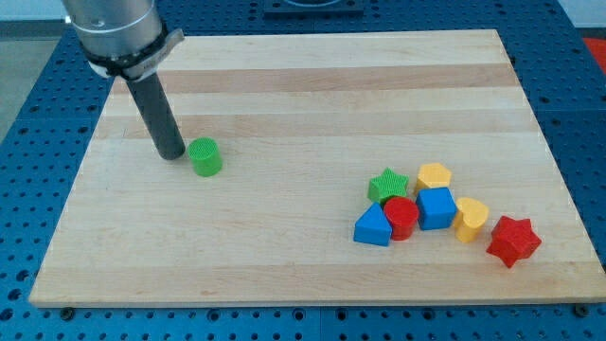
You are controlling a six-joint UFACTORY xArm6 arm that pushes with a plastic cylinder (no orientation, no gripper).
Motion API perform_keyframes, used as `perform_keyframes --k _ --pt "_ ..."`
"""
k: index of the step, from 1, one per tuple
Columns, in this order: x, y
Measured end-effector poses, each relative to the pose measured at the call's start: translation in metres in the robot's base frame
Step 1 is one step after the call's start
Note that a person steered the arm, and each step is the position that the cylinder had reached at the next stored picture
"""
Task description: Slide green circle into the group of blocks
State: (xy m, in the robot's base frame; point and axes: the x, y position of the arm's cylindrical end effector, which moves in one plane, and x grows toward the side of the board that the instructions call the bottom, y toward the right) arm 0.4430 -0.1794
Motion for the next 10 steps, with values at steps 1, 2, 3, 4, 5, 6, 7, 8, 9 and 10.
perform_keyframes --k 1,2,3,4,5,6,7,8,9,10 --pt "0.026 0.042" --pt "0.018 0.066" --pt "-0.021 0.066" --pt "-0.019 0.114" --pt "0.002 0.149" --pt "0.026 0.147" --pt "0.038 0.126" --pt "0.053 0.115" --pt "0.066 0.111" --pt "0.084 0.167"
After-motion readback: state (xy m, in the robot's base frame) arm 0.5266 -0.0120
